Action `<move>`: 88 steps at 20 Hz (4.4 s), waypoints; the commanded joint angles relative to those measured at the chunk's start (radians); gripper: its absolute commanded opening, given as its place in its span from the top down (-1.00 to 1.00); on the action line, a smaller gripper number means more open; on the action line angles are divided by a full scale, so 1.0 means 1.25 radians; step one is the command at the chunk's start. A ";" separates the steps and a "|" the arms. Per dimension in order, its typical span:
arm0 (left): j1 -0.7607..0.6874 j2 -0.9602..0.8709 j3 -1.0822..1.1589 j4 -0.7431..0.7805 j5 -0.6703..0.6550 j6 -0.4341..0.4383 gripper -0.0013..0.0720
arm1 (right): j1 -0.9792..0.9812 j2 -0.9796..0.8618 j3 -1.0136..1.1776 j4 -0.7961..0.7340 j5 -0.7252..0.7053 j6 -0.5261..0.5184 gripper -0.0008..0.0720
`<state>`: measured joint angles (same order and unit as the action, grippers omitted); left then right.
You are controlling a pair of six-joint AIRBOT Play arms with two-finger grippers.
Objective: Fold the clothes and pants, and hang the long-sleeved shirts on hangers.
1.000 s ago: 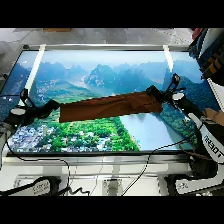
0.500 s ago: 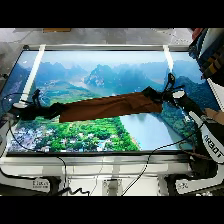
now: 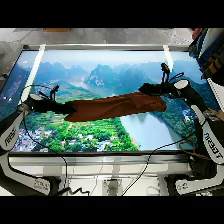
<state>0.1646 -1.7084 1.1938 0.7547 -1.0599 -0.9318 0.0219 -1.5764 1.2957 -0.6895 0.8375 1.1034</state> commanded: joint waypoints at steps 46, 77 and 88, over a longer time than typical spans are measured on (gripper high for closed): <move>-0.697 0.009 0.133 -0.036 0.661 -0.171 -0.94 | -0.051 -0.028 0.259 -0.429 0.269 0.243 -0.07; -0.371 0.243 0.133 0.040 0.355 -0.171 -0.91 | 0.165 -0.276 0.107 -0.080 0.154 0.106 0.73; -0.318 0.326 0.133 0.202 0.256 -0.171 -0.91 | 0.027 -0.126 0.294 -0.070 0.345 0.121 0.95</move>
<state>-0.2607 -1.3464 1.3602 0.9604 -0.7074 -1.1454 0.1333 -1.8126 1.6207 -0.7864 1.1786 1.2400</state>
